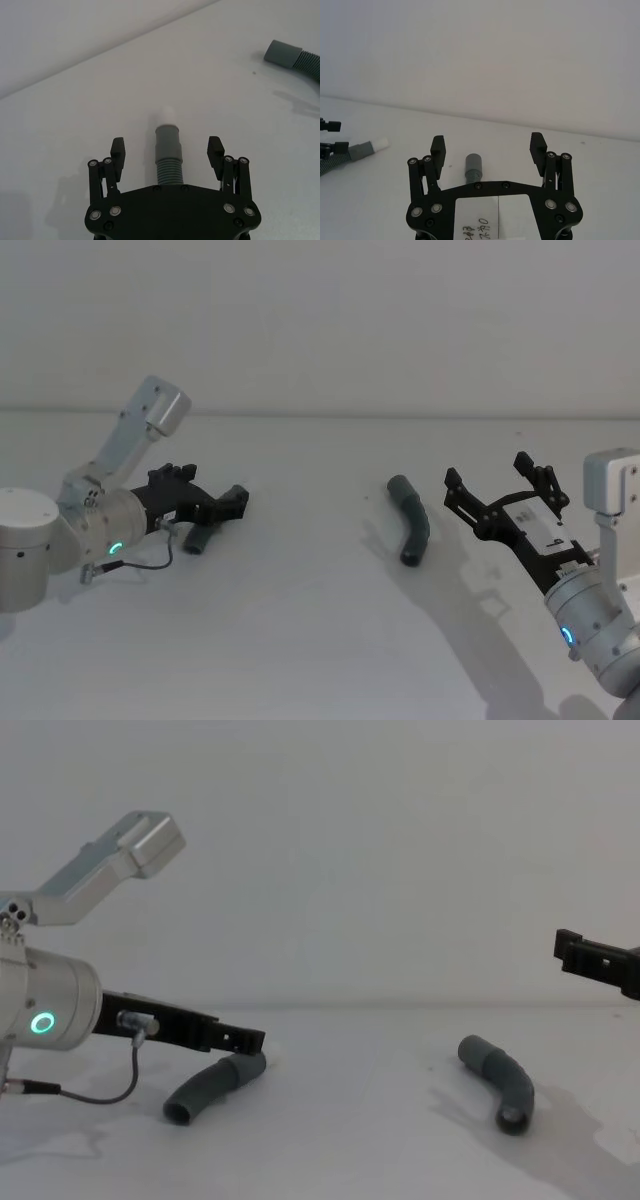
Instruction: Use both hands to pick up one end of the pipe from the table, align the ends, and insert them.
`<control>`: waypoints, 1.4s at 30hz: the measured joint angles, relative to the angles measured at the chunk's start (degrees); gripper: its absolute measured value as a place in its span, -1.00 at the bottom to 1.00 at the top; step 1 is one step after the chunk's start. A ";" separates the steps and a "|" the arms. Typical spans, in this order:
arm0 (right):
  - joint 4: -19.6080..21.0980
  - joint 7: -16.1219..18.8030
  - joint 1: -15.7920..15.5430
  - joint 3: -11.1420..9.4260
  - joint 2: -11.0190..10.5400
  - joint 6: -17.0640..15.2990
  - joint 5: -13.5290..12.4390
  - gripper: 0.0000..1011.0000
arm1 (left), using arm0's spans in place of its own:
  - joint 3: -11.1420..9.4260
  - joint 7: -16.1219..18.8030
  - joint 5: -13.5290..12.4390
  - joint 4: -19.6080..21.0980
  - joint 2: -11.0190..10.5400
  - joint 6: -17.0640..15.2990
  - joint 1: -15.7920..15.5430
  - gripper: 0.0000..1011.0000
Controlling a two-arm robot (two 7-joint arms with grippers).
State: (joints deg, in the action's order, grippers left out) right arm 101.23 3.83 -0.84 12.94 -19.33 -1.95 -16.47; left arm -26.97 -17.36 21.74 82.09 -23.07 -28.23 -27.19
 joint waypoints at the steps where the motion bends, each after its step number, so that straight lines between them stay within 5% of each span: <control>1: 0.00 0.00 0.00 0.00 0.00 0.00 0.00 0.98 | 0.00 -0.08 -0.01 -0.06 0.00 -0.04 0.00 0.98; 42: 0.00 0.00 0.00 0.00 0.00 0.00 0.00 0.98 | -1.71 -4.43 -3.08 -5.95 1.61 -0.38 -3.62 0.98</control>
State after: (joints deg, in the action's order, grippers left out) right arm 101.23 3.83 -0.84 12.94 -19.33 -1.95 -16.46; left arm -28.68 -21.79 18.67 76.14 -21.46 -28.61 -30.81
